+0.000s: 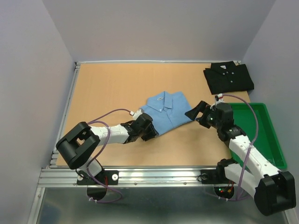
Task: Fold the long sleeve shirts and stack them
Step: Neatly place the folded shirt to the corner
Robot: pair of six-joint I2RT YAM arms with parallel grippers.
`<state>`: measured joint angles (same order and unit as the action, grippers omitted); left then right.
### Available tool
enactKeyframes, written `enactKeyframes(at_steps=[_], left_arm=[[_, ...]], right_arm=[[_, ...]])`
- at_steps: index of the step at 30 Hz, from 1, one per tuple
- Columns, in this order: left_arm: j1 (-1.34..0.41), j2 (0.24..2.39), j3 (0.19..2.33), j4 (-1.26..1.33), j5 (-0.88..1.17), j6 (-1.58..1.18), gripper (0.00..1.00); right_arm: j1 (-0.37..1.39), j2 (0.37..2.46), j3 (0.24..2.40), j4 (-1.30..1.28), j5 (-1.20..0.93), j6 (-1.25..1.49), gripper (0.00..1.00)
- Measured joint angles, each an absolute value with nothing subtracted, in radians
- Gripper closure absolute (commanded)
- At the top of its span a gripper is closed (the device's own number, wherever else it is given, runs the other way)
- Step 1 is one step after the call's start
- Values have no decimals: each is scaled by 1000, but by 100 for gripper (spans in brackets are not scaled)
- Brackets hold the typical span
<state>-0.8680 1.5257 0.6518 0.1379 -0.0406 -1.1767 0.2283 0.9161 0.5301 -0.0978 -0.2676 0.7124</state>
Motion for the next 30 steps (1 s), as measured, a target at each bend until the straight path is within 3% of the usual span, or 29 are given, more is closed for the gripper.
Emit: enactKeyframes(at_steps=[4, 5, 14, 30], left_arm=[[-869, 1533, 655, 123, -48, -1175, 91], [-869, 1534, 657, 120, -50, -1175, 100], [-870, 1536, 737, 48, -52, -1127, 100], [-870, 1528, 806, 6, 8, -1069, 100]], right_arm=[[228, 913, 431, -12, -287, 799, 0], [229, 913, 406, 9, -290, 827, 0], [244, 1006, 186, 334, -309, 1079, 0], [424, 1377, 209, 721, -157, 1335, 0]])
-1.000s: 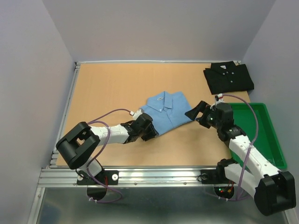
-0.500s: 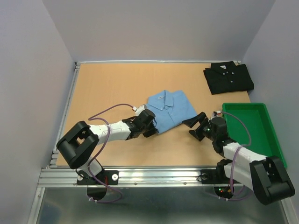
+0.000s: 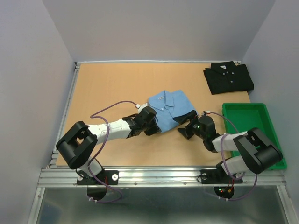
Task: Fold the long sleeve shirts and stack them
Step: Neatly place the folded shirt to the corner
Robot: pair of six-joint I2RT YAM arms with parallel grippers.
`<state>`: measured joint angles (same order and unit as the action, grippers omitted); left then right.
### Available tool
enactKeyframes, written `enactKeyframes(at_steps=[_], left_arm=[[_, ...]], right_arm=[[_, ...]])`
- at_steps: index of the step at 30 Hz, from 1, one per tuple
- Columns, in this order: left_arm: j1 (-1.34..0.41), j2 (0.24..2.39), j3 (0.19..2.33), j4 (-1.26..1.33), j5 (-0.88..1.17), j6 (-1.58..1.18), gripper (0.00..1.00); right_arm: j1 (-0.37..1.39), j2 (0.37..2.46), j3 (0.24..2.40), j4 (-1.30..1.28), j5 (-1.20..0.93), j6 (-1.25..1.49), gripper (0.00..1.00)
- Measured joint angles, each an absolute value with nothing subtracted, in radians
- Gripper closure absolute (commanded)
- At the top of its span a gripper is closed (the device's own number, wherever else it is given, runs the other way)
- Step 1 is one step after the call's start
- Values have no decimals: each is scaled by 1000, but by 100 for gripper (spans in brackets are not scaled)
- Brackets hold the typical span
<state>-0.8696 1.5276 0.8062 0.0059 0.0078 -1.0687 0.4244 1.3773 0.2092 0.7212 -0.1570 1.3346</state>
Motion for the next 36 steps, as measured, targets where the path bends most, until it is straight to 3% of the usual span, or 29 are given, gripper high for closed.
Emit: enactKeyframes(at_steps=[10, 15, 19, 21, 23, 29, 36], left_arm=[[-870, 1526, 814, 3, 45, -1048, 100], [-870, 1526, 818, 3, 57, -1033, 100], [-869, 1526, 821, 3, 69, -1019, 100], [-869, 1526, 821, 3, 72, -1013, 100], [-869, 1526, 821, 3, 75, -1006, 100], [-861, 1525, 821, 2, 80, -984, 100], [-853, 1519, 833, -33, 103, -928, 100]], right_arm=[[473, 1602, 339, 850, 4, 1478, 0], [482, 1700, 397, 915, 41, 1524, 6], [493, 1749, 411, 962, 68, 1537, 24], [493, 1774, 414, 979, 73, 1536, 38], [493, 1795, 418, 983, 74, 1522, 41], [494, 1815, 446, 1008, 23, 1426, 20], [494, 1882, 493, 1086, -97, 1325, 19]])
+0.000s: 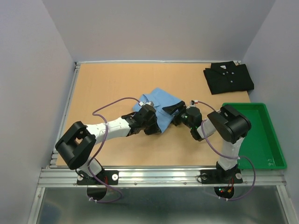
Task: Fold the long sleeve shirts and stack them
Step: Neatly place the folded shirt to the corner
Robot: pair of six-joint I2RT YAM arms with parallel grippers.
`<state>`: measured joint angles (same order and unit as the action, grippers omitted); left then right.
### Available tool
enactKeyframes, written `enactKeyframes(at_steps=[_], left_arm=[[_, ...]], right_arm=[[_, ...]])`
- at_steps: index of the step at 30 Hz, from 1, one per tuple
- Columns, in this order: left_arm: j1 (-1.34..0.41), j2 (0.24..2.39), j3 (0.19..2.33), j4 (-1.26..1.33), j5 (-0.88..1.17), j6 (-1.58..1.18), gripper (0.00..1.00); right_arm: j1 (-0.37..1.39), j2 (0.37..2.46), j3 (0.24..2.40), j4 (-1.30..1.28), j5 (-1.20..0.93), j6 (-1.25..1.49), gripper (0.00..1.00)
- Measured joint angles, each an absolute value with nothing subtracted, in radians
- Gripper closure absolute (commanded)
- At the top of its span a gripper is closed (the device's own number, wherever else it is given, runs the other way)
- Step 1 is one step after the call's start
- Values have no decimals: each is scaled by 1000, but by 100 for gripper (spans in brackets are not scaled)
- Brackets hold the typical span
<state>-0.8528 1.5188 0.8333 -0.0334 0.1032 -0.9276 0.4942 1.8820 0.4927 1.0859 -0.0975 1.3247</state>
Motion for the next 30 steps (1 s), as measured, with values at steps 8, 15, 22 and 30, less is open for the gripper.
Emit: enactKeyframes(at_steps=[8, 15, 22, 30], left_arm=[[-852, 1510, 883, -86, 120, -851, 100], [-849, 1481, 883, -122, 119, -830, 91], [-810, 1384, 841, -133, 111, -826, 33], [-536, 1142, 739, -176, 109, -787, 18]], right_arm=[[495, 1937, 525, 1129, -215, 1243, 50], [495, 1960, 542, 1081, -266, 1170, 97], [489, 1942, 562, 1052, -274, 1070, 99], [404, 1850, 574, 1000, -265, 920, 99]])
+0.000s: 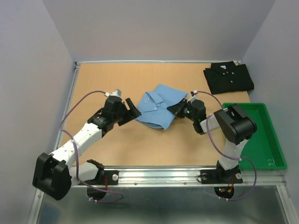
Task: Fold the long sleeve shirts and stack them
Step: Neatly place the folded shirt to the corner
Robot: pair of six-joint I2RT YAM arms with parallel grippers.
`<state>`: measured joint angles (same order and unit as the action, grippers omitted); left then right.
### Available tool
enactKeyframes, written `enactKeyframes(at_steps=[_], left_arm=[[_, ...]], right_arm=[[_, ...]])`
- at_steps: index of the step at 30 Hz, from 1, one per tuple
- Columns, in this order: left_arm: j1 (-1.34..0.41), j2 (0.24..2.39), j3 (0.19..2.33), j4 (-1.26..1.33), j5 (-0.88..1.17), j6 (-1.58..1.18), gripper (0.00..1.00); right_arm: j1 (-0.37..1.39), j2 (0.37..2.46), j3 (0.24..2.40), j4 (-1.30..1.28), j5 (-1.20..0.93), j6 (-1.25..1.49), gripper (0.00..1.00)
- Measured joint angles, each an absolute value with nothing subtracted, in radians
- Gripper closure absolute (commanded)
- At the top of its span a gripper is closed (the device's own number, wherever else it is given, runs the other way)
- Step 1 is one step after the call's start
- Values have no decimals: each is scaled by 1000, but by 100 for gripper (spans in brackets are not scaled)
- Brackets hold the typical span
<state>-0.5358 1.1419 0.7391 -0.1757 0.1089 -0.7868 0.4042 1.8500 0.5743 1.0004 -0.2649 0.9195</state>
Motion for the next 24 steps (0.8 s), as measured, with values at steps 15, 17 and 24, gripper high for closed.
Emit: enactKeyframes(at_steps=[15, 17, 24], left_arm=[[-68, 1119, 647, -177, 63, -487, 20], [-64, 1150, 647, -173, 67, -469, 20], [-32, 1200, 647, -161, 79, -444, 20]], right_arm=[[169, 1835, 944, 746, -173, 679, 100], [125, 1861, 1023, 728, -167, 676, 100], [10, 1978, 1282, 653, -165, 693, 99]])
